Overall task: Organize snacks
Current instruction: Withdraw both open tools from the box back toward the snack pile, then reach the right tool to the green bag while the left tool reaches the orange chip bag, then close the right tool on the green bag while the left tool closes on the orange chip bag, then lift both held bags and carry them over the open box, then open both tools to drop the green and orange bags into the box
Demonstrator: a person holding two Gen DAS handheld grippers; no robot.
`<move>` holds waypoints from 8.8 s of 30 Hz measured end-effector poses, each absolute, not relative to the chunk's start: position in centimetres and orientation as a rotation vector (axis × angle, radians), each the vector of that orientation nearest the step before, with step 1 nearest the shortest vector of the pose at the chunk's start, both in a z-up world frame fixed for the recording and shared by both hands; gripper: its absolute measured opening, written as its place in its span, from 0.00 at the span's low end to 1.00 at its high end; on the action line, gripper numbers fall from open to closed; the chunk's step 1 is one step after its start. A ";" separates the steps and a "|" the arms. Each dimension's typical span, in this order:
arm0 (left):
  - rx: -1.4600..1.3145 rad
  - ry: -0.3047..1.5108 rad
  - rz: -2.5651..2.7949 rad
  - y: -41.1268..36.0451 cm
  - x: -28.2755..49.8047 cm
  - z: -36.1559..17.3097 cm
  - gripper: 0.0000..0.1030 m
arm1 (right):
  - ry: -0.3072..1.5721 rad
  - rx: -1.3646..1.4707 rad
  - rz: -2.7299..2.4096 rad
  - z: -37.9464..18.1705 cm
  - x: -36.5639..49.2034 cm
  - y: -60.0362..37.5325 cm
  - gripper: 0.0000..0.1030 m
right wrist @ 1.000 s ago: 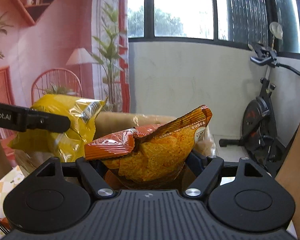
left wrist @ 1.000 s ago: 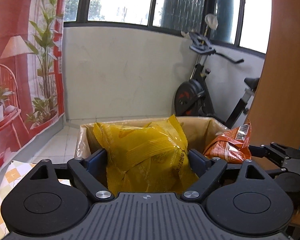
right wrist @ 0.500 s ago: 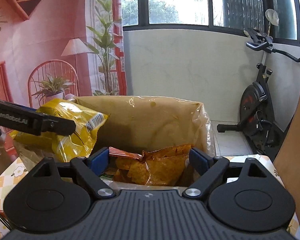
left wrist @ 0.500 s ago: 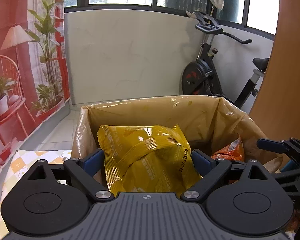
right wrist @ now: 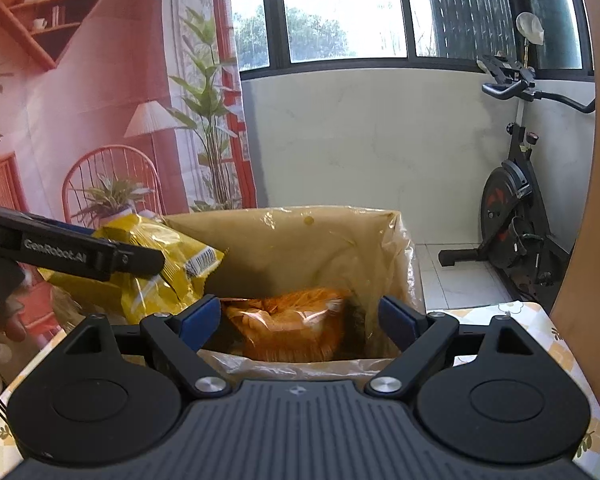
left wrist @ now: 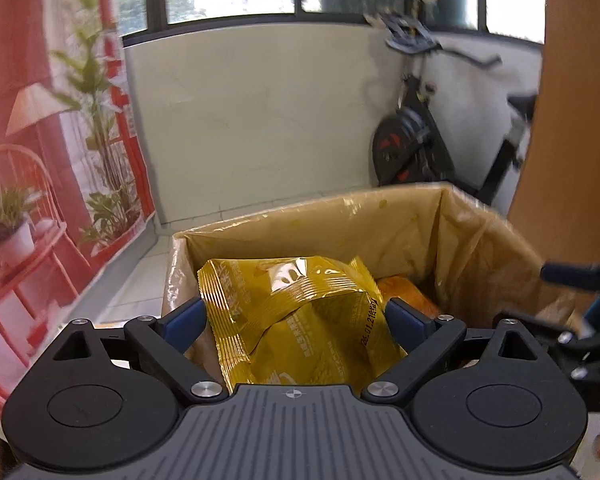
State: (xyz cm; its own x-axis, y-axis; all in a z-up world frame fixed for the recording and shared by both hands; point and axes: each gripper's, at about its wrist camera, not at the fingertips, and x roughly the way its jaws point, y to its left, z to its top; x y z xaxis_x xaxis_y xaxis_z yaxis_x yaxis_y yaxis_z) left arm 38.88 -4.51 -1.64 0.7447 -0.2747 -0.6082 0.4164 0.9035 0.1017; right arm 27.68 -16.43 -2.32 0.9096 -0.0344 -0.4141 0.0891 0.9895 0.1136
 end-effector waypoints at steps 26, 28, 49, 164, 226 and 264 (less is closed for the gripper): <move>0.202 0.464 -0.313 3.5 32.9 1.6 0.94 | 0.392 0.182 -0.042 -3.1 22.7 -14.3 0.86; 0.194 0.466 -0.314 4.7 31.9 1.4 0.94 | 0.393 0.196 -0.026 -3.7 21.8 -13.9 0.86; 0.042 0.681 -0.303 9.8 27.0 -8.9 0.90 | 0.642 0.291 0.010 -11.4 17.6 -11.6 0.85; -0.173 0.606 -0.297 7.4 16.9 -11.2 0.64 | 0.561 0.644 0.094 -13.9 12.4 -14.5 0.64; 0.008 0.373 -0.511 -1.6 33.8 0.6 0.64 | 0.221 0.393 0.088 0.9 24.8 -23.7 0.64; 0.059 0.528 -0.455 -1.0 39.6 -0.6 0.72 | 0.466 0.185 0.089 -2.9 33.6 -19.7 0.73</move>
